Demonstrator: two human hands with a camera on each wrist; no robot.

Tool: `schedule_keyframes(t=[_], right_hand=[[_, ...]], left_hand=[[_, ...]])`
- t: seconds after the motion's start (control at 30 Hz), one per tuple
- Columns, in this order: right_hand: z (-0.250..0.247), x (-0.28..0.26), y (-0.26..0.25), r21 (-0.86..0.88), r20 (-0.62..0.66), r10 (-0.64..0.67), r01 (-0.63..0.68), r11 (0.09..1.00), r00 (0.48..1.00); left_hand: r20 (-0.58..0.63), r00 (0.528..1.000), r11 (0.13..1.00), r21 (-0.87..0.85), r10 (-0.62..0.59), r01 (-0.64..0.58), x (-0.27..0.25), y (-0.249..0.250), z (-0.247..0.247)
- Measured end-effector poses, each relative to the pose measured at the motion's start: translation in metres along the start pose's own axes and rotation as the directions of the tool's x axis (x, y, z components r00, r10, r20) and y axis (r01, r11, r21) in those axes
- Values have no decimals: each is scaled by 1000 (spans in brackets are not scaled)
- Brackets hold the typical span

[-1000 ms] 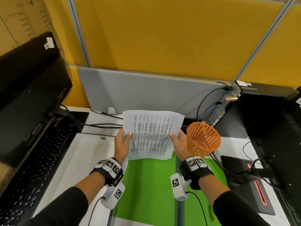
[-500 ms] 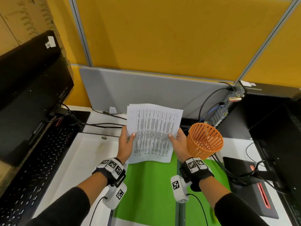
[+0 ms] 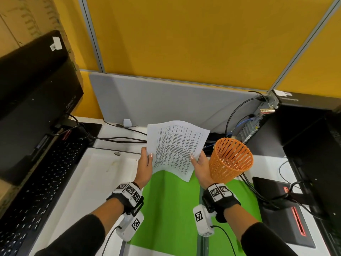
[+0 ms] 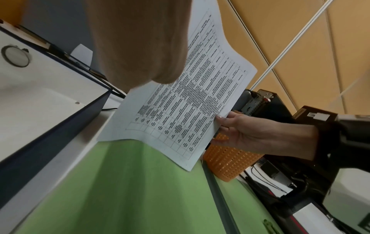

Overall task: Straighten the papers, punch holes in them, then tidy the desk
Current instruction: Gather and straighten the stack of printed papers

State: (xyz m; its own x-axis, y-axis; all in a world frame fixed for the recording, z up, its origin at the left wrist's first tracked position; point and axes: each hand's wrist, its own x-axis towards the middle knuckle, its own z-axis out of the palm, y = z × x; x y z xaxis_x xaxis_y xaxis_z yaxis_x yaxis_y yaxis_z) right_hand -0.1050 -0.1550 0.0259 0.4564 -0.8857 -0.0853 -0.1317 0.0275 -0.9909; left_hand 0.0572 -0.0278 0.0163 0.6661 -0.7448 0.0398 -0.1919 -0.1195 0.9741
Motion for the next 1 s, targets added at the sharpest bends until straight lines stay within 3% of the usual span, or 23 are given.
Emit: schedule_keyframes(t=[0.2, 0.43, 0.57, 0.7, 0.8, 1.0], right_hand=[[-11, -4, 15, -57, -54, -13, 10, 998, 998], [-15, 9, -14, -74, -23, -20, 18, 997, 1000], [13, 3, -25, 37, 137, -1, -4, 999, 991], [59, -4, -16, -174, 360, -25, 94, 980, 933], [92, -18, -6, -220, 485, 9, 112, 969, 875], [136, -42, -2, -239, 590, 31, 137, 961, 807]], left_hand=[[-18, 1000, 988, 153, 15, -12, -8, -16, -7], [-176, 984, 1000, 9, 24, -23, -2, 32, -39], [-252, 965, 991, 129, 70, -38, -6, 30, -77], [-302, 952, 944, 324, 44, 59, -24, 13, -126], [-355, 935, 912, 383, -4, 149, -47, -1, -163], [-444, 889, 904, 326, -111, 276, -84, -21, -206]])
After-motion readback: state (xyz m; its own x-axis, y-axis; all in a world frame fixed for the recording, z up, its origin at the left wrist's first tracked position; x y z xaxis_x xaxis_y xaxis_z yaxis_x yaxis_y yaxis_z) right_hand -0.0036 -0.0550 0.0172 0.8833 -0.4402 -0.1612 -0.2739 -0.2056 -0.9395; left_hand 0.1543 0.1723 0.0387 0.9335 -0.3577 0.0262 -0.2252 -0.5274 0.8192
